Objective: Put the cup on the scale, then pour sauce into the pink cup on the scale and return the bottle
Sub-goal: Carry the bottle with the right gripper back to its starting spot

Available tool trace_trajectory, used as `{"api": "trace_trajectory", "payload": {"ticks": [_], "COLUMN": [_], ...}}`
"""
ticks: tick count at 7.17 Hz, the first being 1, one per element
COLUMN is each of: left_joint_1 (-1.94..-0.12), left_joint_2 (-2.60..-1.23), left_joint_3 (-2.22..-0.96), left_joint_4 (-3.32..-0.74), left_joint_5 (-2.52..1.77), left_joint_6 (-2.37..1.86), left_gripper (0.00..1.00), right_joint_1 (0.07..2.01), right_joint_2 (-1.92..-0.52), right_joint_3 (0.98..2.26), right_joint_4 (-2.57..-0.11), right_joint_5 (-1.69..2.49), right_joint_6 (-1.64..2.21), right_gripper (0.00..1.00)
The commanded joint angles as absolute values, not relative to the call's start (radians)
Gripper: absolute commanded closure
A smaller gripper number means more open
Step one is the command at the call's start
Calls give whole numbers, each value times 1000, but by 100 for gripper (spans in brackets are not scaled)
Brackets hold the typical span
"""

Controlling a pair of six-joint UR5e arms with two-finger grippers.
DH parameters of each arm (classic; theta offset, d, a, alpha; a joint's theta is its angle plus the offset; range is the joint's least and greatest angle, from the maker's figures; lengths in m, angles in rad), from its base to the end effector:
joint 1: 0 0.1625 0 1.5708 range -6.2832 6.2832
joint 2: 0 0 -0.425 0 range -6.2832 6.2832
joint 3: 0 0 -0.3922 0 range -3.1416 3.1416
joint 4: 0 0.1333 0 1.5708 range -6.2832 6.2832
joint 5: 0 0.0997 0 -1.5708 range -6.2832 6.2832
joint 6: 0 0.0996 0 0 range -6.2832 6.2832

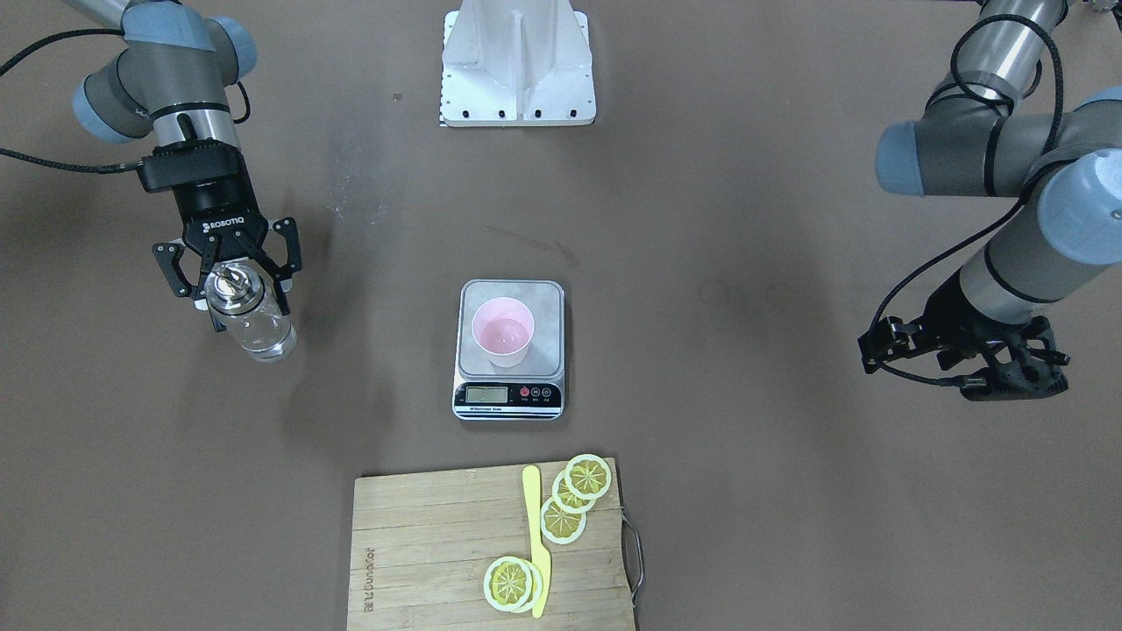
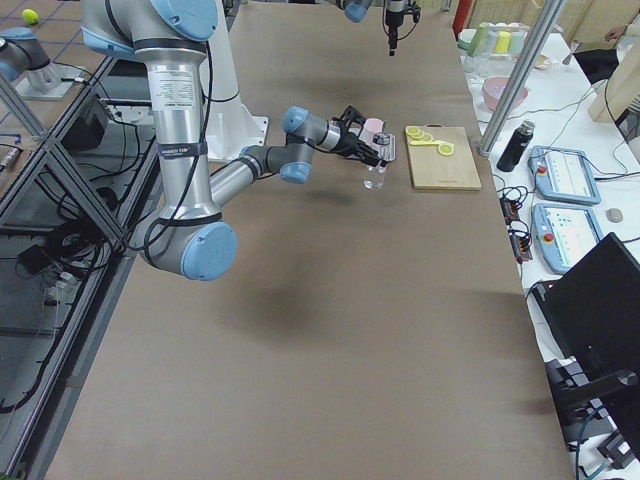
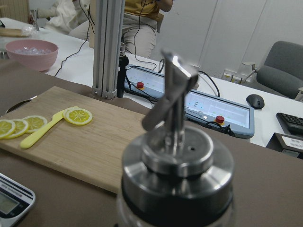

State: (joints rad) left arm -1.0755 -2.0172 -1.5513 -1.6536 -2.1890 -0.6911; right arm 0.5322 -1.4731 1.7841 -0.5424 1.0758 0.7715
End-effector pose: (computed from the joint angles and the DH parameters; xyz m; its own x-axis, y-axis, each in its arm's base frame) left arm 0.2506 -0.6229 0.4057 0.7133 0.0007 -0.7008 0.0516 0.9972 0.0535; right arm -0.3590 -0.4210 0.3885 0.7435 -0.2942 0.6005 -0.4474 0.4485 0.7737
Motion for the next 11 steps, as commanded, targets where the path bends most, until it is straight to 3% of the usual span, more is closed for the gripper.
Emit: {"api": "trace_trajectory", "payload": {"ticks": [1, 6, 11], "left_joint_1": [-1075, -1072, -1071], "left_joint_2": [-2017, -2020, -2025], "left_joint_3": [-1549, -1546, -1543], "left_joint_4": [-1654, -1654, -1654], "left_joint_5": [-2189, -2189, -2187], "left_joint_6": [-692, -690, -690], "left_gripper": [2, 2, 2], "right_joint_1": [543, 600, 601], "right_joint_2": [-1460, -1436, -1434], "right_joint_3": [1707, 1597, 1577], "right_joint_4": [-463, -460, -460], "right_joint_5": [1075, 1078, 1080], "right_joint_6": [819, 822, 874], "right_gripper": [100, 100, 100]}}
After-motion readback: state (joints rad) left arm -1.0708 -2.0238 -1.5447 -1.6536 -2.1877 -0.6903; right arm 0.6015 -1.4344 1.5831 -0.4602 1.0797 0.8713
